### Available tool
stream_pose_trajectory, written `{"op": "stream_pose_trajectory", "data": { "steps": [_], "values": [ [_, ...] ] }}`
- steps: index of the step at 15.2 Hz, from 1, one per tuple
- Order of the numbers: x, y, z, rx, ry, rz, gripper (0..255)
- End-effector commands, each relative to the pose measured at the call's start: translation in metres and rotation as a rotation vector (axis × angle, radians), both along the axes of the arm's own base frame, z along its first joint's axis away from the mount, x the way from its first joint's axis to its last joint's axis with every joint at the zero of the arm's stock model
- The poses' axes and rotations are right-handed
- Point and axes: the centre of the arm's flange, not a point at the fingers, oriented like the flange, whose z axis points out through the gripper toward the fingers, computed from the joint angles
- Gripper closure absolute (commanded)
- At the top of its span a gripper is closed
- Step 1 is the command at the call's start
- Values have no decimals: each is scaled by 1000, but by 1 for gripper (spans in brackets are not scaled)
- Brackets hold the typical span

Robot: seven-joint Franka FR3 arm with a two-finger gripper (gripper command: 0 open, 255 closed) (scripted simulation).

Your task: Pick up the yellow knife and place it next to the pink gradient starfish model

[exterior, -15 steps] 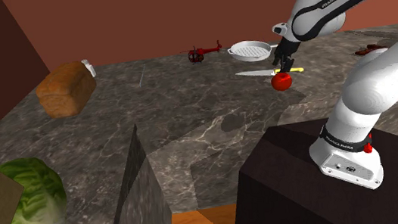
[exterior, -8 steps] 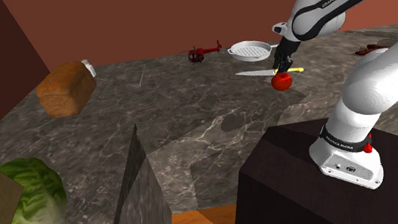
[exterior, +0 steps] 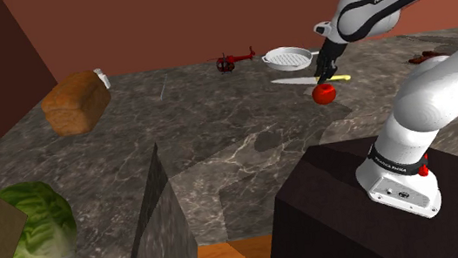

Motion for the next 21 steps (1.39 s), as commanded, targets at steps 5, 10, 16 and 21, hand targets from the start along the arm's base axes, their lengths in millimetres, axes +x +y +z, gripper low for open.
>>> {"op": "stream_pose_trajectory", "data": {
  "steps": [5, 10, 16, 21],
  "values": [
    [0, 0, 31, 0, 1, 0, 255],
    [0, 0, 57, 0, 1, 0, 255],
    [0, 0, 89, 0, 1, 0, 255],
    [-7, -26, 103, 0, 1, 0, 255]
  ]
}}
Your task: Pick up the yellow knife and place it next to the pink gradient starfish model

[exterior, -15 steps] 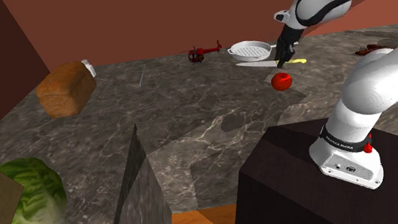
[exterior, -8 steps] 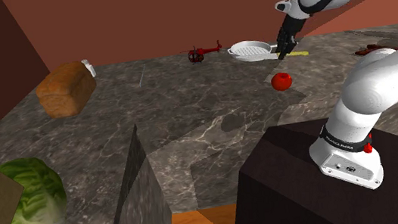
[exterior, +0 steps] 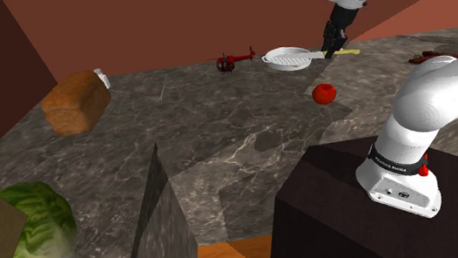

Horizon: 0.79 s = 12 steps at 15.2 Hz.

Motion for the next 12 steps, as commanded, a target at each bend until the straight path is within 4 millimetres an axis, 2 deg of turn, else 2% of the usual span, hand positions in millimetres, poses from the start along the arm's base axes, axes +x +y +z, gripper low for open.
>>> {"op": "stream_pose_trajectory", "data": {
  "steps": [1, 12],
  "values": [
    [-6, -22, 1, 0, 0, 1, 255],
    [-43, -162, 2, 0, 0, 1, 255]
  ]
}}
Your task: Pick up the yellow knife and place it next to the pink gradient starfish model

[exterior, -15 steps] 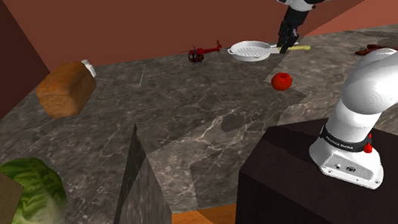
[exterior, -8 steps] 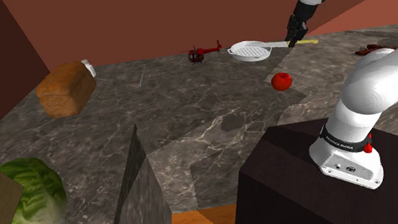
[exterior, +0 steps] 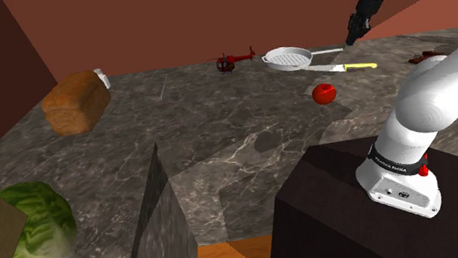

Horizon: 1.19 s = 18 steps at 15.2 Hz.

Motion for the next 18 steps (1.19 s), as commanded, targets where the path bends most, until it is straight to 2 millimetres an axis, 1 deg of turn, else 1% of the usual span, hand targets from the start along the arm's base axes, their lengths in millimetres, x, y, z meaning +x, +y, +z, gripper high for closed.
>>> {"op": "stream_pose_trajectory", "data": {
  "steps": [1, 3, 4, 5, 13, 14, 18],
  "values": [
    [-4, -26, 0, -2, 1, 2, 255],
    [-11, -51, 0, -2, 1, 2, 255],
    [-5, -38, 1, -1, 0, 1, 255],
    [-5, -38, 1, -1, 0, 1, 0],
    [-33, 31, -80, -26, -14, -40, 0],
    [-34, 32, -82, -26, -14, -41, 0],
    [-29, 31, -102, -26, -14, -41, 0]
  ]
}}
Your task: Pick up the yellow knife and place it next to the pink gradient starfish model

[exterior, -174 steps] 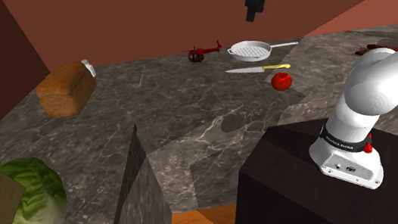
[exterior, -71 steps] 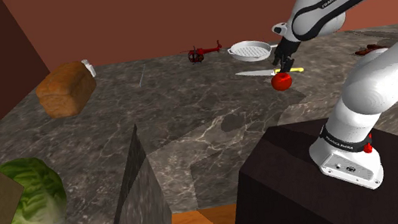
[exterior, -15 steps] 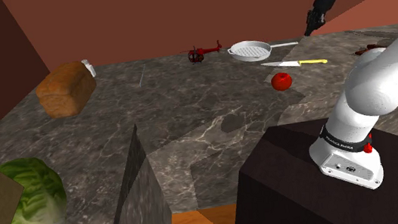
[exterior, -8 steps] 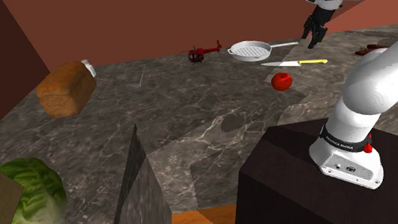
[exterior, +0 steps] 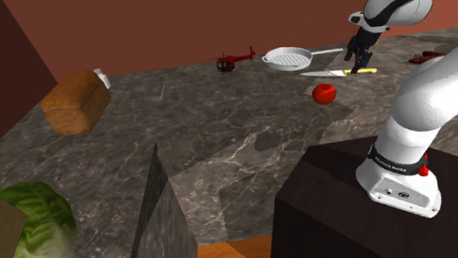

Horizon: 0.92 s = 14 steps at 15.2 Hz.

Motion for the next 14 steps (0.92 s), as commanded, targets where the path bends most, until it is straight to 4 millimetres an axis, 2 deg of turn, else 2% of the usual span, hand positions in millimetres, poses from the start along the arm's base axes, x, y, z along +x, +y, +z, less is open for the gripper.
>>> {"op": "stream_pose_trajectory", "data": {
  "steps": [1, 3, 11, 12, 14],
  "values": [
    [2, 0, -10, -1, -1, 0, 0],
    [5, 0, -23, -1, -1, 0, 0],
    [5, 0, -23, -1, -1, 0, 0],
    [5, 0, -23, -1, -1, 0, 255],
    [5, 0, -23, -1, -1, 0, 255]
  ]
}}
